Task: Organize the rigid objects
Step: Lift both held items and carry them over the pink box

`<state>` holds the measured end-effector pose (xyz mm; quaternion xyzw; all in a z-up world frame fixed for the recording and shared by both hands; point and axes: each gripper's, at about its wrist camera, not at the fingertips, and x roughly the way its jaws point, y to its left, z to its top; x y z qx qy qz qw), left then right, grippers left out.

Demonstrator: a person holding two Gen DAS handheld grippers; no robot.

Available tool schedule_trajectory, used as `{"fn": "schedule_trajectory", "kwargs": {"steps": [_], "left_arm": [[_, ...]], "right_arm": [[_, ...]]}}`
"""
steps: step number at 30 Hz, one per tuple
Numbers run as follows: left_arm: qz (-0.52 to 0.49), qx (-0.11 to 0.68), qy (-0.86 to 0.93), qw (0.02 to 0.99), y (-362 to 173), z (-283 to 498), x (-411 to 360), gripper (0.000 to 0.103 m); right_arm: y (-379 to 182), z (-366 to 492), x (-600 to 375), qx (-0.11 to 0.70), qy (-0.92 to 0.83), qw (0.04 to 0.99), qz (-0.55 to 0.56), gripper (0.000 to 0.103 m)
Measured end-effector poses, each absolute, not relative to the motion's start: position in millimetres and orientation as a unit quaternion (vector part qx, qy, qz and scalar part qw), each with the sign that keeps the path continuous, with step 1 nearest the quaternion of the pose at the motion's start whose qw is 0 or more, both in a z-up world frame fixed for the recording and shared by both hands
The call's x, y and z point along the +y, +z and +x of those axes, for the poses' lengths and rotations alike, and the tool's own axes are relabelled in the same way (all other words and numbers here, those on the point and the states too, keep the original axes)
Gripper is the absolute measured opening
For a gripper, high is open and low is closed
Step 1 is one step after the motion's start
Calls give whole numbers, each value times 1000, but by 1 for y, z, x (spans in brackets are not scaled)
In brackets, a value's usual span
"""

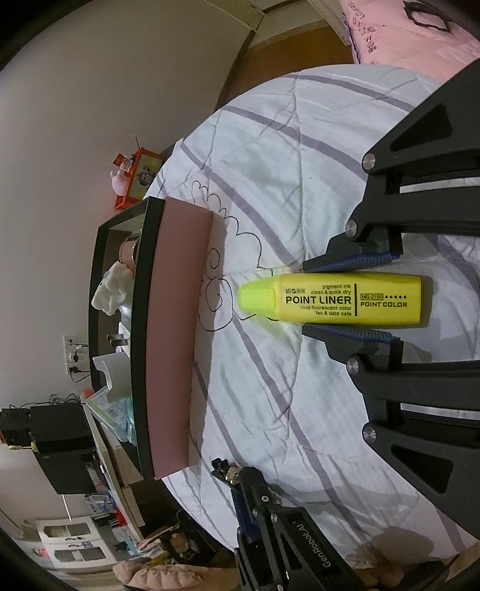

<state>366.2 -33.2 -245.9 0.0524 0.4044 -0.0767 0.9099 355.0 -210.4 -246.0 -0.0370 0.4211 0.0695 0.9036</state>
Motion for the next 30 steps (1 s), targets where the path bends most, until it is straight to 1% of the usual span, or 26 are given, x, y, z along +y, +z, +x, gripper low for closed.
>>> {"fn": "schedule_trajectory", "kwargs": {"steps": [5, 9, 11, 18, 24, 30], "left_arm": [[30, 381, -77, 921, -231, 351, -25, 19], [16, 348, -73, 934, -209, 338, -20, 19], [15, 320, -63, 945, -192, 327, -18, 19], [22, 259, -55, 964, -148, 300, -19, 19], [29, 213, -55, 975, -119, 277, -26, 19], [41, 172, -52, 983, -101, 260, -35, 19]], "right_arm": [[-232, 343, -215, 391, 90, 916, 2, 27], [-204, 328, -203, 346, 114, 931, 19, 27], [-190, 321, -195, 324, 122, 938, 21, 27], [-144, 297, -174, 248, 114, 962, 7, 27], [-119, 282, -167, 211, 117, 970, 8, 27], [-96, 265, -168, 179, 118, 977, 9, 27]]}}
